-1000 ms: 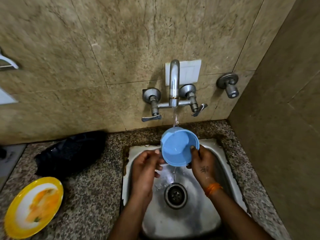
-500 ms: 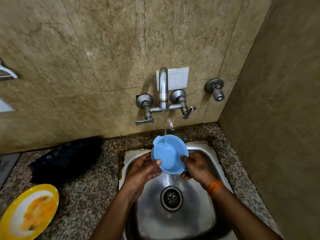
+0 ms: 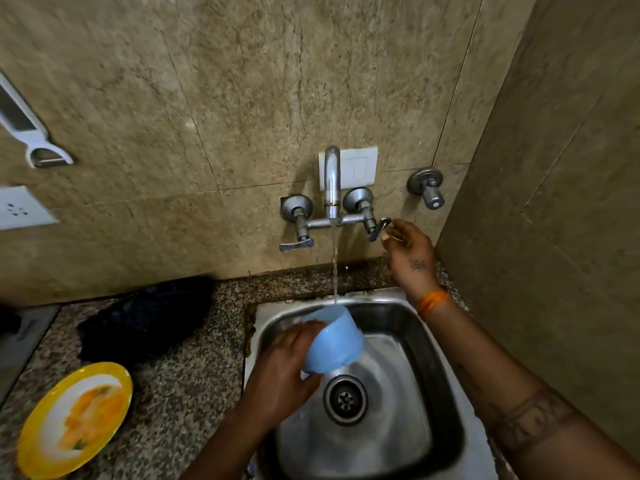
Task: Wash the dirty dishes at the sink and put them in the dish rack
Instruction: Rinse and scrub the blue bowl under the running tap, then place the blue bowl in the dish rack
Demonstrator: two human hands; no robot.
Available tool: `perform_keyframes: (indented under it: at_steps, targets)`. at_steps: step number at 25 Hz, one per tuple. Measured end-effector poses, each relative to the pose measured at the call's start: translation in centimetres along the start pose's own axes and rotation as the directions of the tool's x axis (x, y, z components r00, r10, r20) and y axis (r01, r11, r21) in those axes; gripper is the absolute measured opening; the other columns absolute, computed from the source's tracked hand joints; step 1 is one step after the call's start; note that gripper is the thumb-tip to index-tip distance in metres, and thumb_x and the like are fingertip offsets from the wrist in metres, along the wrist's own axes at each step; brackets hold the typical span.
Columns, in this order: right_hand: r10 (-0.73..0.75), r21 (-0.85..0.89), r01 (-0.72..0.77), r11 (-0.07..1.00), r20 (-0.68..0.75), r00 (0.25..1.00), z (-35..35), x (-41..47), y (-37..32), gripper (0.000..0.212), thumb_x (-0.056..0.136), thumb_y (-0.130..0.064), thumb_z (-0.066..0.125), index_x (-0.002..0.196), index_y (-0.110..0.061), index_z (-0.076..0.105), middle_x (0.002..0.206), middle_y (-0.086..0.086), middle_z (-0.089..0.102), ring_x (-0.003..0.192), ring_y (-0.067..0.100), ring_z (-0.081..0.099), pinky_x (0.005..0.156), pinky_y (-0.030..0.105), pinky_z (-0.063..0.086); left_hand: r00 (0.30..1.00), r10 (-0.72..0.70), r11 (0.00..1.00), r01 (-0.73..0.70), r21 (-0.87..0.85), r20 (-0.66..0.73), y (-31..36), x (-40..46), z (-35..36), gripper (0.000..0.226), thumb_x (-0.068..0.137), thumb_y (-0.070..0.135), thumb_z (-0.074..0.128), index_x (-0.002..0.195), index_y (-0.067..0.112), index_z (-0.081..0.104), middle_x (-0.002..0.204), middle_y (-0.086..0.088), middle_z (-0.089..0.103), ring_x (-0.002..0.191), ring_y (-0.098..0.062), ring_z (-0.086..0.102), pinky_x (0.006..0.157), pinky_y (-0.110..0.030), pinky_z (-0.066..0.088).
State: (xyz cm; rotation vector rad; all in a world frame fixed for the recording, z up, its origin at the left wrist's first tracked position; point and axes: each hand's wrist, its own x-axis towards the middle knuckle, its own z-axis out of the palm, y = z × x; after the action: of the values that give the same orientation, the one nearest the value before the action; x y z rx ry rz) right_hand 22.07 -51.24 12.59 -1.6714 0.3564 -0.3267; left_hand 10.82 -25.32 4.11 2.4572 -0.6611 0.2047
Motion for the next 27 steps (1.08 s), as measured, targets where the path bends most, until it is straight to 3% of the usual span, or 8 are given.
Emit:
perform_keyframes:
  at_steps: [4,7,12,15,17,21,23,27]
  targets:
    - [-0.035,-0.051,0.031,0.998,-0.066,0.997,2.3,-0.6,-1.4,0.024,0.088,-0.014,0.059,0.095,-0.035,0.068,0.100,-0.001,0.074,0.096,0.026,0.069,0.090,0.058,0.056,0.998,-0.031,0.997,0.027,0.074,0.061,-0.8,-1.8,0.3,0.094,0.073,0.022,0.078,0.154,0.037,0.034,0.157,0.008,0.047,0.144,-0.016,0.045,0.118,-0.034,0.037]
    - [-0.110,-0.273,0.097,0.957,-0.033,0.993,2.2,-1.8,-2.3,0.035,0.092,-0.007,0.055,0.122,-0.021,0.066,0.118,0.005,0.072,0.110,0.028,0.066,0.097,0.048,0.054,0.996,-0.049,0.992,0.041,0.117,0.068,-1.3,-2.6,0.3,0.094,0.076,0.021,0.078,0.156,0.039,0.031,0.159,0.011,0.043,0.148,-0.018,0.041,0.120,-0.030,0.029]
    - [-0.111,-0.397,0.190,0.898,0.215,0.970,0.4,-2.8,-3.1,0.062,0.097,-0.004,0.055,0.154,-0.021,0.038,0.147,0.012,0.054,0.132,0.033,0.053,0.107,0.039,0.046,0.999,-0.031,0.991,0.026,0.130,0.035,-1.2,-3.1,-0.1,0.091,0.078,0.020,0.079,0.156,0.034,0.035,0.159,0.009,0.044,0.149,-0.019,0.038,0.121,-0.031,0.025]
    - [-0.069,-0.343,0.184,0.921,0.322,0.944,-0.9,-3.2,-3.0,0.073,0.098,-0.002,0.055,0.161,-0.024,0.024,0.158,0.008,0.042,0.141,0.027,0.044,0.114,0.042,0.041,1.000,-0.016,0.993,0.013,0.117,0.024,-0.7,-3.1,-0.3,0.089,0.079,0.020,0.078,0.156,0.033,0.037,0.159,0.010,0.043,0.150,-0.018,0.037,0.122,-0.032,0.029]
    - [-0.103,-0.289,0.185,0.939,0.278,0.955,-1.1,-4.5,-2.4,0.069,0.098,-0.005,0.059,0.158,-0.023,0.030,0.156,0.006,0.044,0.138,0.023,0.045,0.113,0.042,0.042,1.000,-0.006,0.993,0.004,0.115,0.015,-0.5,-3.1,-0.7,0.089,0.079,0.020,0.076,0.157,0.033,0.035,0.160,0.010,0.043,0.150,-0.019,0.037,0.122,-0.036,0.034]
    - [0.037,-0.174,-0.024,0.984,0.073,0.997,0.8,-9.7,1.5,0.027,0.092,-0.010,0.065,0.117,-0.020,0.065,0.114,0.006,0.070,0.108,0.029,0.066,0.094,0.042,0.054,0.999,-0.015,0.991,0.021,0.129,-0.052,0.3,-3.2,-1.9,0.085,0.079,0.020,0.074,0.156,0.029,0.039,0.160,0.006,0.044,0.149,-0.021,0.038,0.122,-0.039,0.036]
    - [0.255,-0.048,-0.251,0.967,0.160,0.954,1.9,-13.2,2.8,0.019,0.092,-0.010,0.064,0.106,-0.023,0.066,0.104,0.010,0.073,0.099,0.031,0.070,0.085,0.049,0.060,0.995,-0.055,0.990,0.065,0.123,-0.085,0.5,-3.7,-2.2,0.083,0.080,0.020,0.073,0.156,0.030,0.039,0.160,0.006,0.044,0.150,-0.021,0.037,0.121,-0.040,0.037]
    - [0.475,0.142,-0.560,0.816,0.387,0.790,3.5,-17.4,3.1,0.021,0.091,-0.002,0.068,0.107,-0.015,0.065,0.101,0.017,0.075,0.089,0.033,0.074,0.068,0.037,0.063,0.981,-0.095,0.984,0.119,0.136,-0.167,0.7,-5.3,-2.7,0.082,0.080,0.022,0.078,0.154,0.024,0.042,0.156,0.000,0.050,0.144,-0.024,0.047,0.114,-0.046,0.045]
